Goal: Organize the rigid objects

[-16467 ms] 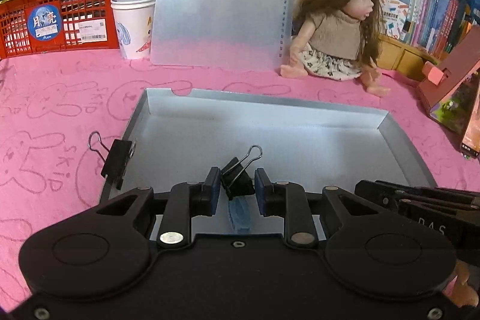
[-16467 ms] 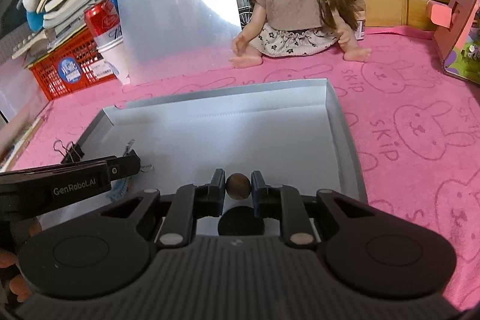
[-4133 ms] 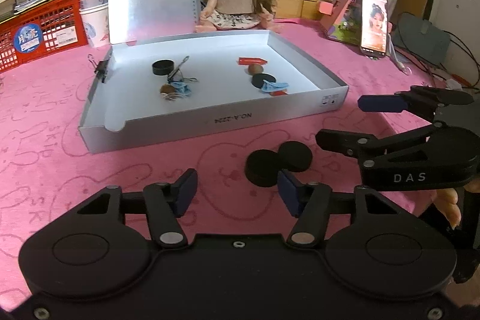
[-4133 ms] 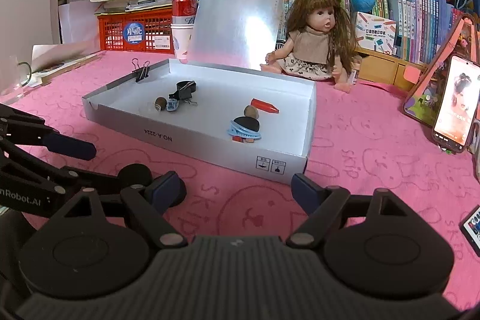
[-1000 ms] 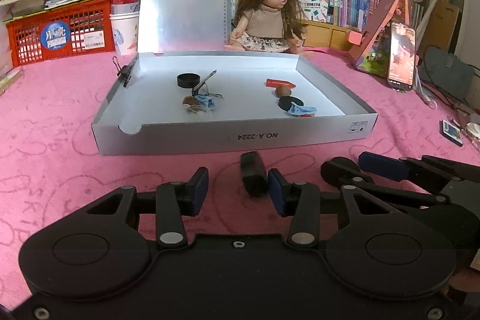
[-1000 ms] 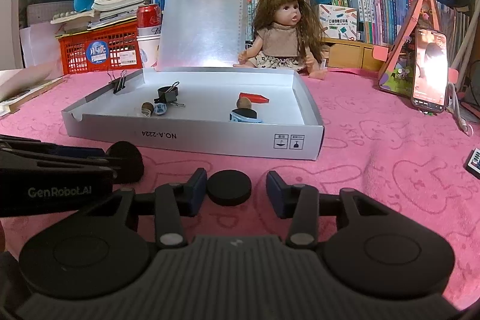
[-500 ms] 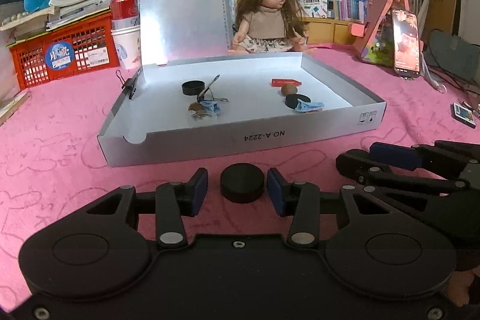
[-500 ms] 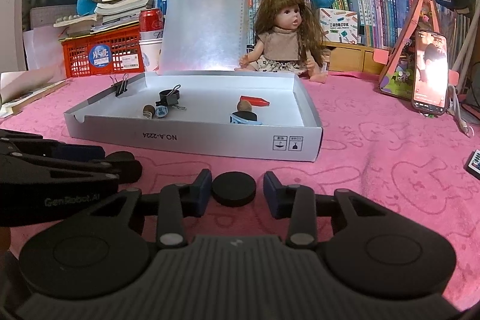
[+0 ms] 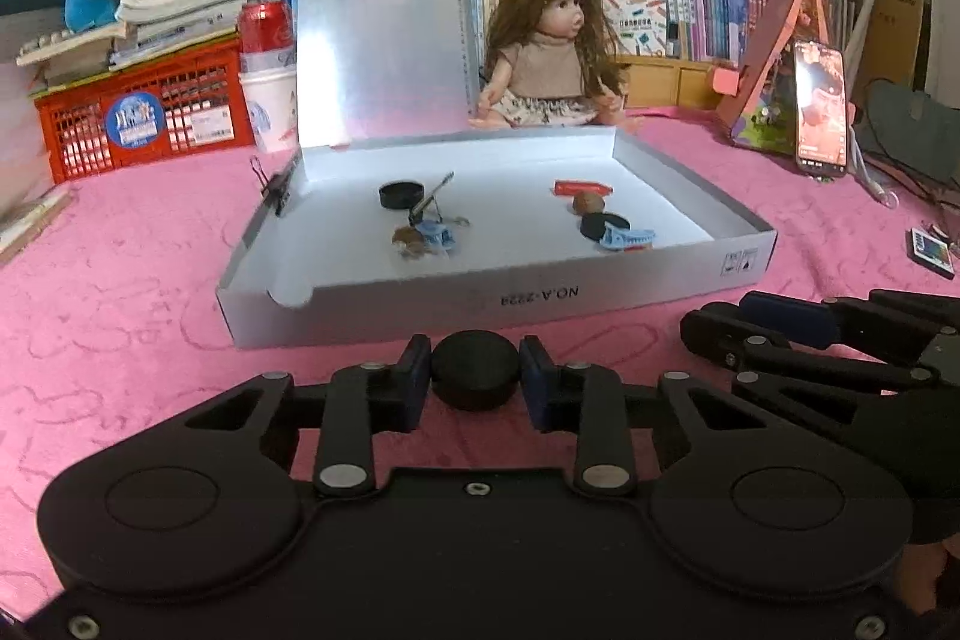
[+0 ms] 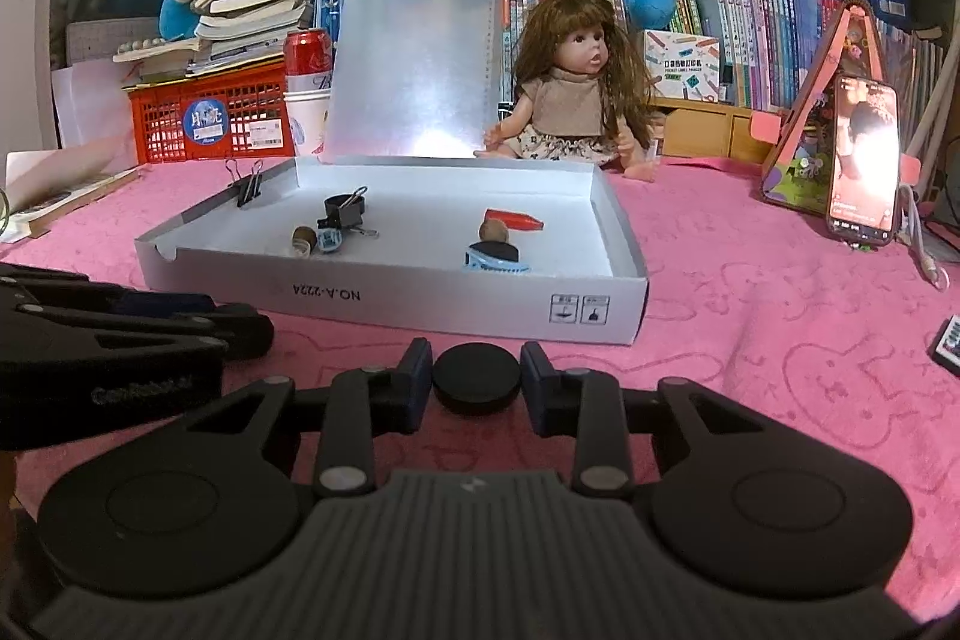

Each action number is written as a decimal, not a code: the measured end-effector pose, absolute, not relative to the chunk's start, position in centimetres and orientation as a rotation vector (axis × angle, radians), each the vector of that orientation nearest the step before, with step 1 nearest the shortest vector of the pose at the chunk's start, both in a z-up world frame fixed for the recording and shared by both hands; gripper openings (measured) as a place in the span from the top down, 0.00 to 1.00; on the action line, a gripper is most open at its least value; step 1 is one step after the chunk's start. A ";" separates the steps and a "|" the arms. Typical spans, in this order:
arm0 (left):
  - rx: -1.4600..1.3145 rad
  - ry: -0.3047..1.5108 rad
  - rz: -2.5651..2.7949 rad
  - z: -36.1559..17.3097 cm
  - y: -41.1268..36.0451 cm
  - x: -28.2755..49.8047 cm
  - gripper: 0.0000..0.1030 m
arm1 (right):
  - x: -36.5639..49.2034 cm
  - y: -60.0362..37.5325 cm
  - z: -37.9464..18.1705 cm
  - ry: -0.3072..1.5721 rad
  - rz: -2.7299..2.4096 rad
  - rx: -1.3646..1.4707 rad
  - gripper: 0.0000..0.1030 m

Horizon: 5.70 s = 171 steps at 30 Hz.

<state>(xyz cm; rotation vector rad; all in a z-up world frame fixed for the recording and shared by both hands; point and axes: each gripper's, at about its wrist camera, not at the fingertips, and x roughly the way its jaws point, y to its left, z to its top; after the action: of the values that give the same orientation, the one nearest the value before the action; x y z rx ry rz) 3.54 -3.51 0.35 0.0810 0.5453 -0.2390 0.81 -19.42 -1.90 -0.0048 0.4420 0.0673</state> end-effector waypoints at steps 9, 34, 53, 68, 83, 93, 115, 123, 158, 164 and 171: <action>0.059 0.526 -0.241 2.2 -3.2 3.4 0.70 | 0.8 -19.7 -0.8 0.424 0.066 -0.005 0.64; 0.020 0.529 -0.221 3.5 -3.4 4.6 0.70 | 2.0 -19.6 0.9 0.404 0.081 0.013 0.64; -0.035 0.545 -0.196 5.6 -2.4 11.0 0.70 | 7.1 -20.6 2.7 0.438 0.078 0.087 0.64; -0.054 0.645 -0.165 4.8 -2.5 19.1 0.70 | 14.4 -21.8 3.2 0.545 0.073 0.133 0.64; -0.048 0.722 -0.101 2.9 -2.4 24.2 0.70 | 20.5 -22.4 2.3 0.639 0.051 0.153 0.64; -0.032 0.741 -0.083 2.2 -2.7 26.3 0.70 | 22.5 -22.8 1.6 0.688 0.055 0.180 0.64; 0.002 0.733 -0.087 1.2 -3.5 27.7 0.70 | 25.1 -22.3 -0.2 0.764 0.028 0.167 0.63; 0.003 0.739 -0.069 1.2 -3.1 27.5 0.59 | 24.6 -22.6 0.0 0.752 0.029 0.172 0.46; 0.039 0.545 -0.127 5.8 -1.8 15.3 0.20 | 13.1 -22.6 4.5 0.517 0.042 0.083 0.14; 0.007 0.544 -0.146 5.7 -1.5 12.8 0.19 | 11.1 -23.0 4.7 0.487 0.025 0.096 0.14; -0.012 0.565 -0.156 5.2 -1.5 10.8 0.19 | 9.4 -22.7 4.2 0.473 0.024 0.072 0.14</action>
<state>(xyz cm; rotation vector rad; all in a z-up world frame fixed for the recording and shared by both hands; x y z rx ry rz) 10.82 -1.46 5.16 -0.0123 0.5651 -0.1562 9.35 -22.74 4.23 0.0718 0.4731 0.0245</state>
